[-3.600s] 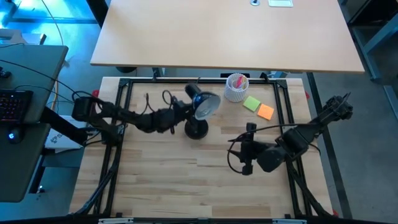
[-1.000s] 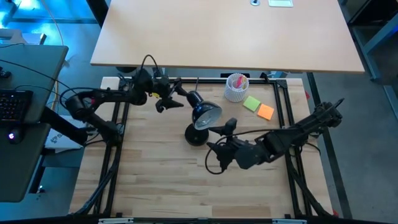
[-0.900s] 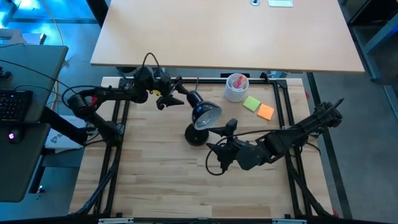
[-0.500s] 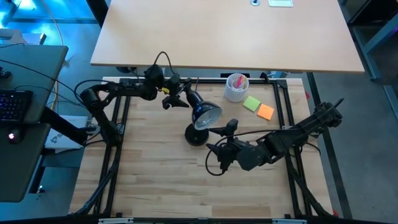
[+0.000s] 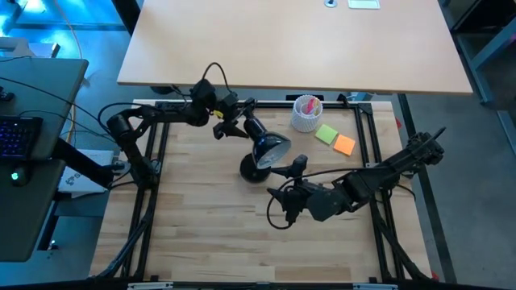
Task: Screw lightbulb
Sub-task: Remove the lightbulb from the desk lamp
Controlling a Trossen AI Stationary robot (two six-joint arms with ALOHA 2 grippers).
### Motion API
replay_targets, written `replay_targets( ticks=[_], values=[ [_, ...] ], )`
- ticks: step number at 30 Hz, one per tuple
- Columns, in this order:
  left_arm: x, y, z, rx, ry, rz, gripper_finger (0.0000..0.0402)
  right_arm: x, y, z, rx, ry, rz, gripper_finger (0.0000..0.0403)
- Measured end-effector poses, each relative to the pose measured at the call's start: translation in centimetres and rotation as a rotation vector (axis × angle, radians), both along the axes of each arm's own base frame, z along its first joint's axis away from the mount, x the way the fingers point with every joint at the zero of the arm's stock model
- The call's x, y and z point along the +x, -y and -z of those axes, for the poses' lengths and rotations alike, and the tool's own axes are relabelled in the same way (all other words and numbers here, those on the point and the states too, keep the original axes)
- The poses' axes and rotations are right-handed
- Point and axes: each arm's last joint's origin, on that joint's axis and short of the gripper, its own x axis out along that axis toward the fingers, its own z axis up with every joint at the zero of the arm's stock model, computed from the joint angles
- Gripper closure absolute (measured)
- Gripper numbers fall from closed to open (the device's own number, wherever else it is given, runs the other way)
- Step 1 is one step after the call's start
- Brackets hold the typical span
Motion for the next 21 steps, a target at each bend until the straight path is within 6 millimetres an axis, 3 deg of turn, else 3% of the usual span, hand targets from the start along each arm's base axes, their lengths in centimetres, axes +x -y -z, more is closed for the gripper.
replay_targets(
  ticks=[8, 21],
  values=[
    [0.5, 1.1, -0.6, 0.041, 0.014, 0.095, 0.0125, 0.0, 0.1, 0.1, 0.006, -0.01, -0.014, 0.0105],
    [0.0, -0.2, -0.4, -0.013, -0.007, -0.003, 0.0125, -0.5, 0.1, 0.9, 0.097, -0.04, 0.037, 0.0105]
  ],
)
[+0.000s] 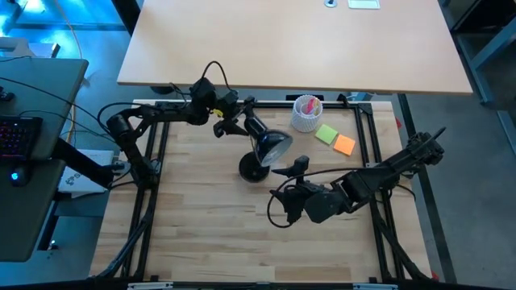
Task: Screw lightbulb
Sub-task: Remove the lightbulb from the desk lamp
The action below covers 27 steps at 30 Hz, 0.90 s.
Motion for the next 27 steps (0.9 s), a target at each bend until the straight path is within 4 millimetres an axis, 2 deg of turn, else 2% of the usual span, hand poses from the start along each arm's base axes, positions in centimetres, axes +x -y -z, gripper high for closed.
replay_targets(
  ticks=[6, 15, 23, 27],
  values=[
    [0.1, -0.3, 0.4, -0.027, -0.028, -0.044, 0.0122, -0.1, -0.2, 0.0, 0.008, 0.0, -0.002, 0.0105],
    [0.3, -0.9, 1.5, -0.034, -0.054, -0.061, 0.0096, -0.1, -0.2, 0.0, 0.013, 0.006, 0.0, 0.0105],
    [-0.5, -1.2, 0.5, 0.023, 0.021, -0.021, 0.0095, -0.5, 0.1, 0.2, 0.043, -0.011, 0.039, 0.0105],
    [-0.3, -0.9, 0.3, 0.025, 0.034, -0.014, 0.0095, -0.2, 1.2, 0.4, 0.054, -0.008, 0.098, 0.0105]
  ],
)
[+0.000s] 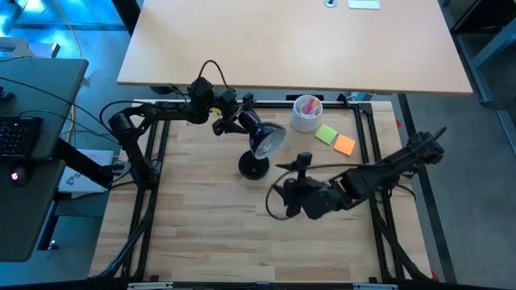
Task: Screw lightbulb
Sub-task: Remove the lightbulb from the desk lamp
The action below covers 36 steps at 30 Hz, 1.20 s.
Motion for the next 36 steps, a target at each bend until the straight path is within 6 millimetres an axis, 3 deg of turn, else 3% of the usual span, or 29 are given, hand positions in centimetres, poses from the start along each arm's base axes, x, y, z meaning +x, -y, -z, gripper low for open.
replay_targets(
  ticks=[9, 18, 21, 24, 29, 36],
  values=[
    [0.1, 0.3, -0.1, 0.005, 0.003, 0.014, 0.0096, 1.3, 4.1, -0.2, 0.237, 0.258, 0.371, 0.0105],
    [0.6, 1.1, -0.5, -0.012, 0.037, -0.004, 0.0096, 1.3, 4.5, -0.1, 0.424, 0.413, 0.499, 0.0105],
    [0.9, 1.6, -0.3, -0.028, 0.042, -0.022, 0.0096, 0.9, 4.7, 1.4, 0.484, 0.461, 0.581, 0.0105],
    [0.9, 1.8, 0.0, -0.023, 0.051, -0.035, 0.0096, 0.7, 4.5, 2.8, 0.471, 0.427, 0.588, 0.0105],
    [0.9, 1.9, 0.1, -0.037, 0.05, -0.053, 0.0099, 0.7, 4.3, 2.8, 0.495, 0.438, 0.577, 0.0105],
    [1.2, 3.1, -0.6, -0.093, 0.084, -0.032, 0.0131, -1.1, 3.5, 0.5, 0.485, 0.449, 0.484, 0.0105]
  ],
)
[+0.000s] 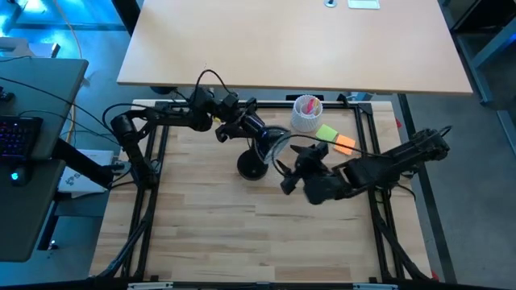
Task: Screw lightbulb
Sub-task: Remove the lightbulb from the desk lamp
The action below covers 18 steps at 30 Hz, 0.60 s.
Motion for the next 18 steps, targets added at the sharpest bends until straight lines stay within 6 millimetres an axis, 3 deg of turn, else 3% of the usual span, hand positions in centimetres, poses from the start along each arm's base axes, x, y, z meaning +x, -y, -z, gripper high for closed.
replay_targets(
  ticks=[8, 12, 18],
  values=[
    [0.6, 2.3, 1.0, -0.027, 0.029, -0.02, 0.0142, -2.7, -1.9, -2.1, -0.017, 0.015, -0.138, 0.0105],
    [0.8, 3.2, 1.6, -0.06, 0.066, -0.001, 0.0141, -2.6, -3.0, -1.8, 0.004, -0.01, -0.234, 0.0105],
    [1.1, 3.6, 2.1, -0.105, 0.071, 0.004, 0.0136, -1.5, -3.7, -0.5, -0.059, -0.021, -0.158, 0.0105]
  ],
)
